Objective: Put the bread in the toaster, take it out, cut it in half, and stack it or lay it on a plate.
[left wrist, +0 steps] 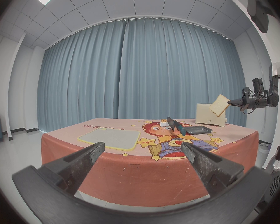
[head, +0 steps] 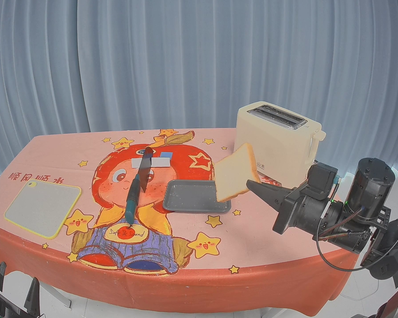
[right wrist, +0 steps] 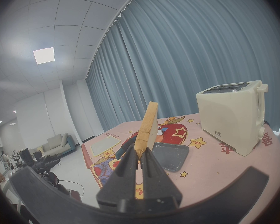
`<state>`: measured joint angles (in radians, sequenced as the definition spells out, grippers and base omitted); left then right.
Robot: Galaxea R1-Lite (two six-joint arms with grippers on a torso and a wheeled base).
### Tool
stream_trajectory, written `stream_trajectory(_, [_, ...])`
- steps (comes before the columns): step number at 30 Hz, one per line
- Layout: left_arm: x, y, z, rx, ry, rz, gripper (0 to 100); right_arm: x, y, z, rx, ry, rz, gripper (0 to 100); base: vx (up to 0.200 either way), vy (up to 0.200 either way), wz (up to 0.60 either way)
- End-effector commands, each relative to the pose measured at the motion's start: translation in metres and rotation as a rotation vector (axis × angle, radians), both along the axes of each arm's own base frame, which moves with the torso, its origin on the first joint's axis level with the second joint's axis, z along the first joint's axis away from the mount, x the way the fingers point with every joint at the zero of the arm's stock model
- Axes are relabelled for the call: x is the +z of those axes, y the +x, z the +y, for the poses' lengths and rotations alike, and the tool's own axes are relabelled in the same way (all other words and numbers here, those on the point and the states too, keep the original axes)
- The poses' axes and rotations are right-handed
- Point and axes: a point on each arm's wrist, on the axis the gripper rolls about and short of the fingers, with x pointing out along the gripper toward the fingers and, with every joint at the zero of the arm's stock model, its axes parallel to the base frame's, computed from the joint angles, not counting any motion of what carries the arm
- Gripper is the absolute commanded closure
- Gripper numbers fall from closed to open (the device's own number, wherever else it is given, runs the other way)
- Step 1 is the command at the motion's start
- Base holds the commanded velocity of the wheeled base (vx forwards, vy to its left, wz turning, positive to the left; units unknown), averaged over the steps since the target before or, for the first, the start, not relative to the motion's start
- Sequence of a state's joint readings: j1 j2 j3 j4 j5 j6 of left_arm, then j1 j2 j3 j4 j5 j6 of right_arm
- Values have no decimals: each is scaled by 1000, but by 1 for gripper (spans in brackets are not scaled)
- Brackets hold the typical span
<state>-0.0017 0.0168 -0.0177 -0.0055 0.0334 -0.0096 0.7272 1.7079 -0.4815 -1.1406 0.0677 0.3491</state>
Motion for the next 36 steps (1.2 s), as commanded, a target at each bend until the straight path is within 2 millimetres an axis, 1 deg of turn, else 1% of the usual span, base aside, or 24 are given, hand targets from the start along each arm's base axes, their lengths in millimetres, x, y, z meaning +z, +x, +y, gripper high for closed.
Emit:
stream_trajectory(1, [-5,1,0,1,-1,19,0,0,0,0,0,-2,-2,100,0,0,0])
stream_trajectory(10, [-5,1,0,1,-1,19,0,6,-2,-4,-6,12,-18,100,0,0,0])
stream_trajectory(16, [-5,1,0,1,-1,19,0,6,0,-6,-15,11,-17,100,0,0,0])
stream_trajectory(25, [-5,1,0,1,0,19,0,0,0,-8,-21,-6,-4,100,0,0,0])
stream_trajectory(31, [-5,1,0,1,-1,19,0,-2,5,-9,-38,-13,0,100,0,0,0])
stream_trajectory(33, [-5,1,0,1,0,19,0,-3,10,-10,-51,-14,-1,100,0,0,0])
stream_trajectory(36, [-5,1,0,1,0,19,0,-4,11,-11,-54,-21,2,100,0,0,0])
